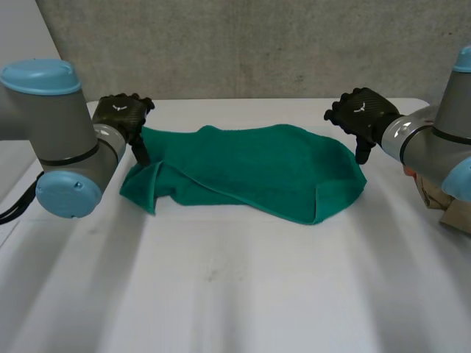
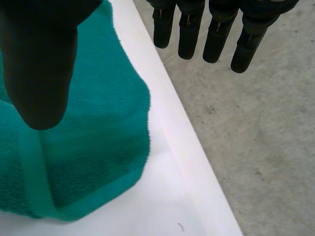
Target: Fold the laundry.
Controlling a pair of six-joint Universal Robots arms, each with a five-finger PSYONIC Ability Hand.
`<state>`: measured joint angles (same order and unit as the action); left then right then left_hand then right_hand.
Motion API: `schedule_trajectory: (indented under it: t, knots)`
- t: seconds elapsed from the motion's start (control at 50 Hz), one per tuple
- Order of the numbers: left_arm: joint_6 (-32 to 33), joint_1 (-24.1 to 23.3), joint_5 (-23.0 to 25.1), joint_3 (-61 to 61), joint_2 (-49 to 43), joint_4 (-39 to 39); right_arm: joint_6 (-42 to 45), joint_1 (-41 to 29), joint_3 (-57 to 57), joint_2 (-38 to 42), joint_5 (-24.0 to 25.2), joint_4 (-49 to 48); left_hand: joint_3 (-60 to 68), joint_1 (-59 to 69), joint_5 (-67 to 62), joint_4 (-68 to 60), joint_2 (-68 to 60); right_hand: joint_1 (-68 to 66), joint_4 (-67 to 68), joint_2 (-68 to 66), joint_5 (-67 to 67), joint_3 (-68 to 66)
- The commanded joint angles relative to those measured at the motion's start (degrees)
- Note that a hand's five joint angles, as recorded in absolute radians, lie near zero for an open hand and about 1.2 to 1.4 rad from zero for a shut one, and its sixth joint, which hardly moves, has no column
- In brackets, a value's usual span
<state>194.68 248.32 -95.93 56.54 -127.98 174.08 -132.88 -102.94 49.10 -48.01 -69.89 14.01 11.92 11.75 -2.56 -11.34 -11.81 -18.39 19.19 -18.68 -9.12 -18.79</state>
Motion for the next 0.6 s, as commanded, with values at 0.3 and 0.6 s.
schedule_trajectory:
  t: [0.3,0.6]
  knots:
    - [-2.6,-5.7,-12.0,-17.6,-16.7,-15.2,14.1,-2.4,-6.2,12.7,0.8,4.6,7.6,7.7,-6.9,-8.1,-7.7,-17.7,16.9,-17.4,-16.9,-17.3]
    - [-2.9,-3.4,-13.1,-23.2,-22.4,-18.7,13.2,-2.4,-7.8,17.0,1.3,4.2,7.4,7.5,-6.7,-7.9,-7.5,-61.6,60.8,-61.3,-60.9,-61.2]
